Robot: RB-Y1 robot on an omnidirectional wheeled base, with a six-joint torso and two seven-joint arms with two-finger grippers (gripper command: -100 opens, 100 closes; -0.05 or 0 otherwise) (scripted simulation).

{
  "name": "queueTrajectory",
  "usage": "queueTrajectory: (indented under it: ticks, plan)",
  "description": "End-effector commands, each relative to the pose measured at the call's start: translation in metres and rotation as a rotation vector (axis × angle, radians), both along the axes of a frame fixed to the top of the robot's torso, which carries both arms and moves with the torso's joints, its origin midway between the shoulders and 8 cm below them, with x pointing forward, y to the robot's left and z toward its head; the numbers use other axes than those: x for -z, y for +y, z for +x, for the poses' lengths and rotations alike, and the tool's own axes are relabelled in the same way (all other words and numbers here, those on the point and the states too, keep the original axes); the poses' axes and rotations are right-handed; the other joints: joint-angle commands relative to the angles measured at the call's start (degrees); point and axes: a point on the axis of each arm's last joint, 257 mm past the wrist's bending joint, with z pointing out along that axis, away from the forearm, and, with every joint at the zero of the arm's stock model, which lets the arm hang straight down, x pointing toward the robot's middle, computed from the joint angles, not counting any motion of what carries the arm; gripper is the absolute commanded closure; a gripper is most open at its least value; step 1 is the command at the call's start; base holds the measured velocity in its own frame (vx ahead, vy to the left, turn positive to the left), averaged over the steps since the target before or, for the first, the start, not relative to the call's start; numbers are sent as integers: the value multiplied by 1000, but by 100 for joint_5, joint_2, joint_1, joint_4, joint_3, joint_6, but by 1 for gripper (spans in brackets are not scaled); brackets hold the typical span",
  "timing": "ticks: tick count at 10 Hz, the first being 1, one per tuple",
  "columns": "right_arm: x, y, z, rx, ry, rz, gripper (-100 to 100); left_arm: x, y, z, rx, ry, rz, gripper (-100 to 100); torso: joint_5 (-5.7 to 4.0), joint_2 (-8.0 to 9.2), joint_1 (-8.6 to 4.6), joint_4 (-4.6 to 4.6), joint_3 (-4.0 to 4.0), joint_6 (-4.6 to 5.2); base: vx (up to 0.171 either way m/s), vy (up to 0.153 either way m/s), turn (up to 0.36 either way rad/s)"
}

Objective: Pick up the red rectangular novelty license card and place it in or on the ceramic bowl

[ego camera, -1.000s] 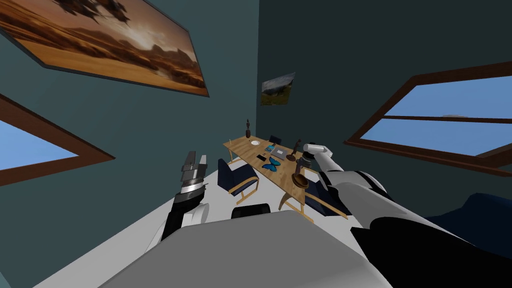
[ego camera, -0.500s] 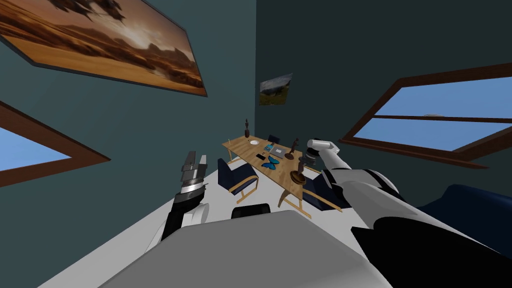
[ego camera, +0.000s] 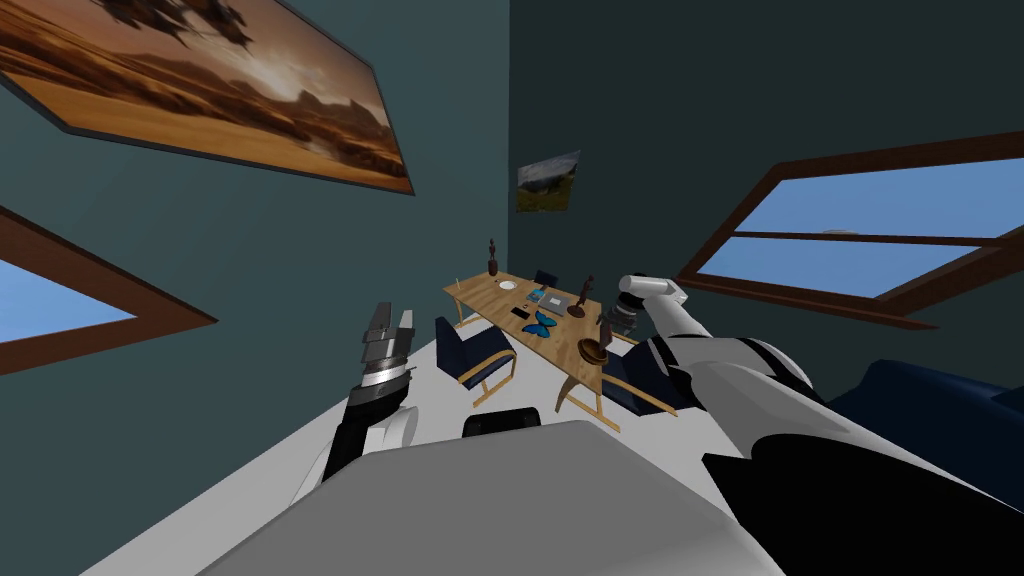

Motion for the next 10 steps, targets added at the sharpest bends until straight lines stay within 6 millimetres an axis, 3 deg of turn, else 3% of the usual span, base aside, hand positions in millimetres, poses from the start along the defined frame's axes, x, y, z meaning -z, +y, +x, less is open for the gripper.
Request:
queueTrajectory:
  ticks: [1,3,4,5,10]
  plan:
    - [0,0,0,0,0,0,-100,0,0,0,0,0,0,0,0,0,0,0,0,0,0,0,0]
    - [0,0,0,0,0,0,-100,0,0,0,0,0,0,0,0,-3,-1,-1,-2,0,0,0,0]
    - [0,0,0,0,0,0,0,0,0,0,0,0,0,0,0,-3,-1,-1,-2,0,0,0,0]
    - [-6,-11,-7,34,2,-3,-100,0,0,0,0,0,0,0,0,-3,-1,-1,-2,0,-43,-13,257]
    - [-28,-51,-35,168,3,-8,-100,0,0,0,0,0,0,0,-2,31,-13,7,18,-3,-102,-40,264]
